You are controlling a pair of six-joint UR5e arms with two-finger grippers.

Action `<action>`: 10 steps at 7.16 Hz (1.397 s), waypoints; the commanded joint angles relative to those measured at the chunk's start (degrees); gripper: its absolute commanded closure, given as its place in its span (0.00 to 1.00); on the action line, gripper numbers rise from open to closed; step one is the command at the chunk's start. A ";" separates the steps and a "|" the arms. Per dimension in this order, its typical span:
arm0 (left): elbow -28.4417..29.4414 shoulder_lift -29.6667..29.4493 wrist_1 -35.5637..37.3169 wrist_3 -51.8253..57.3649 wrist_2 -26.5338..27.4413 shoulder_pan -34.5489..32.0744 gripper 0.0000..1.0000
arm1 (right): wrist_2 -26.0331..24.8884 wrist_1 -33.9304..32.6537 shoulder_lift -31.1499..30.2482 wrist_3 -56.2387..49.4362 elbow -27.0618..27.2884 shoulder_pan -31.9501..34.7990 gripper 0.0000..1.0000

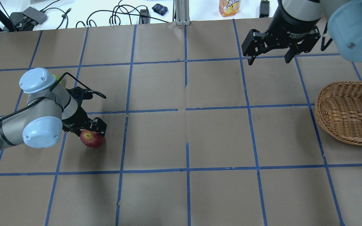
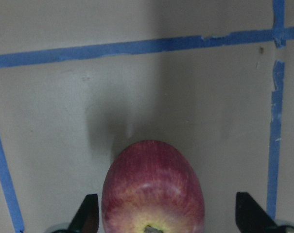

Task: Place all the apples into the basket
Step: 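Close the left gripper around the red apple, then carry the red apple with the left gripper toward the table center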

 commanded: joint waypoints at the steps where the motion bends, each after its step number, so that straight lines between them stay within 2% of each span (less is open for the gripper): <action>1: -1.51 -1.30 4.42 0.02 0.01 0.06 0.05 | 0.00 0.00 -0.02 -0.03 -0.07 0.00 0.00; 2: -1.51 -1.83 6.18 0.46 0.01 0.06 0.31 | 0.00 0.00 -0.02 -0.03 -0.07 0.00 0.00; 3: -0.73 -1.23 5.67 -0.67 -0.16 -0.03 0.99 | 0.00 0.00 -0.02 -0.03 -0.07 0.00 0.00; 4: -0.37 0.60 5.49 -7.47 -0.77 -1.85 1.00 | 0.09 0.00 -0.02 -0.03 -0.07 0.00 0.00; 5: 1.03 0.71 5.41 -11.97 -3.74 -6.48 1.00 | 0.09 0.00 -0.02 -0.03 -0.07 0.00 0.00; 6: 4.35 -0.42 5.49 -20.28 -5.33 -13.84 1.00 | 0.00 0.00 -0.02 -0.12 -0.07 0.00 0.00; 7: 9.95 -2.52 4.88 -30.89 -6.39 -22.09 1.00 | 0.09 0.00 0.07 -0.12 -0.16 0.00 0.00; 8: 16.18 -5.76 4.62 -35.52 -6.32 -28.61 1.00 | 0.09 0.00 -0.02 -0.12 -0.07 0.00 0.00; 10: 25.09 -14.19 5.14 -43.18 -5.88 -35.69 1.00 | 0.09 0.00 -0.02 -0.12 -0.07 0.00 0.00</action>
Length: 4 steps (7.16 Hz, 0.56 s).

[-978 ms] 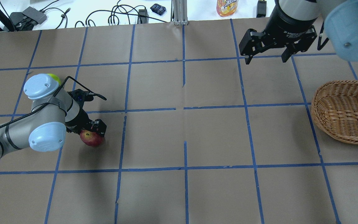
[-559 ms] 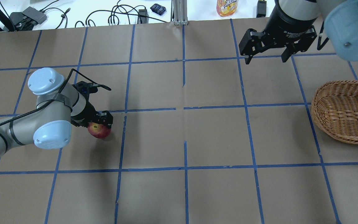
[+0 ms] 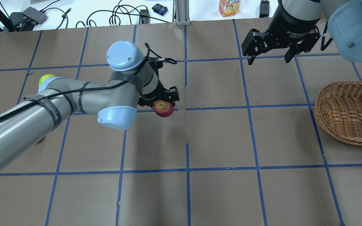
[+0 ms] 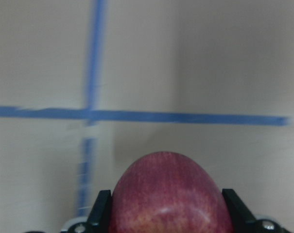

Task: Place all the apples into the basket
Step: 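Carry the red apple with the left gripper toward the table center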

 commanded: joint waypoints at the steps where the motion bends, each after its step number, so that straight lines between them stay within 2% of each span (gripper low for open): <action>1: 7.05 -7.90 0.53 -5.44 1.01 -5.32 1.00 | -0.08 0.00 -0.02 0.00 0.10 0.00 0.00; 3: 7.41 -9.60 1.22 -1.33 4.17 -5.24 1.00 | 0.00 0.00 -0.02 0.00 0.01 0.00 0.00; 4: 7.68 -10.12 1.75 -1.22 4.19 -5.24 0.74 | 0.00 0.00 -0.02 0.00 0.10 0.00 0.00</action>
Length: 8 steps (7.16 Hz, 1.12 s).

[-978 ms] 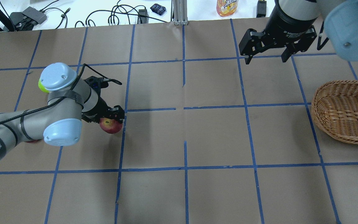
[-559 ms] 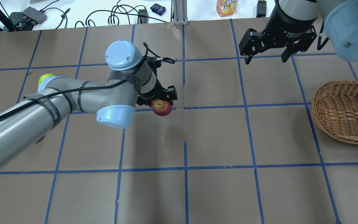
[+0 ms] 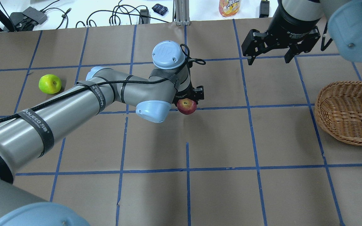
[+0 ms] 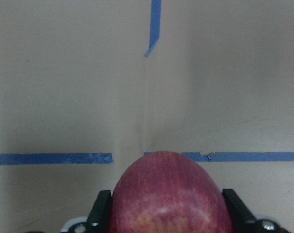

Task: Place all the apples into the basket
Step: 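Set the red apple down at center and open the left gripper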

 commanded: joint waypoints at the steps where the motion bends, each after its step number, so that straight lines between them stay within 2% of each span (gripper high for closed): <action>1: 0.38 -2.44 0.79 -0.13 0.57 -0.05 0.07 | -0.08 0.00 0.00 0.00 0.04 0.00 0.00; 2: 0.55 -3.06 1.75 -0.14 0.31 -0.05 0.00 | -0.08 -0.09 0.09 0.35 0.12 0.00 0.00; 4: 1.51 0.42 0.11 0.91 0.22 2.74 0.00 | -0.69 -0.35 0.78 1.05 0.21 0.09 0.00; 5: 2.65 4.27 -6.87 3.09 0.13 6.59 0.00 | -0.09 -1.22 3.23 1.58 0.47 0.18 0.00; 6: 3.18 8.23 -15.47 11.29 0.92 11.24 0.00 | 0.09 -4.02 7.60 3.41 0.48 1.13 0.00; 7: 2.93 11.66 -21.82 15.37 2.84 16.25 0.00 | -0.69 -10.74 13.39 7.95 0.13 5.23 0.00; 8: 1.10 14.13 -25.53 21.33 13.39 20.56 0.00 | -2.70 -16.29 18.58 13.22 -0.31 9.71 0.00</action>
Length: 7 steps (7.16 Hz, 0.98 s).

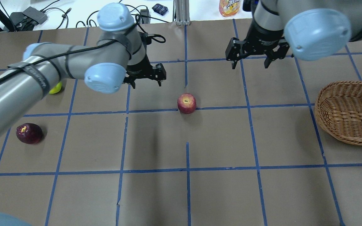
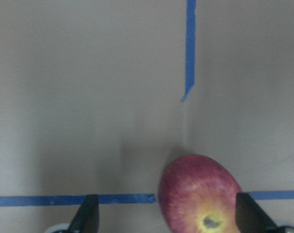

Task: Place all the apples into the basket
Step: 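Grasp the red apple with right gripper while left descends to purple apple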

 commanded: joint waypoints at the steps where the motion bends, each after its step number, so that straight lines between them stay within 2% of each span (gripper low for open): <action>1: -3.39 5.72 -6.71 13.46 11.90 10.65 0.00 | -2.50 -10.30 10.42 9.44 -0.18 7.69 0.00; 2: -4.45 6.17 -6.45 21.18 11.23 17.40 0.00 | -2.07 -12.59 13.76 15.04 -0.18 10.15 0.00; 3: -5.60 5.92 -6.19 31.00 10.01 25.21 0.00 | -2.76 -18.36 17.54 21.45 -0.36 13.66 0.00; 4: -6.56 5.04 -5.75 38.06 5.04 31.47 0.00 | -3.03 -20.16 19.49 21.86 -0.01 14.47 0.00; 6: -8.32 4.07 -4.70 50.90 3.33 40.19 0.00 | -2.86 -19.91 20.82 21.52 0.26 14.48 0.00; 7: -9.90 3.81 -4.17 53.57 3.05 43.19 0.00 | -2.86 -20.96 23.09 21.34 0.26 14.48 0.00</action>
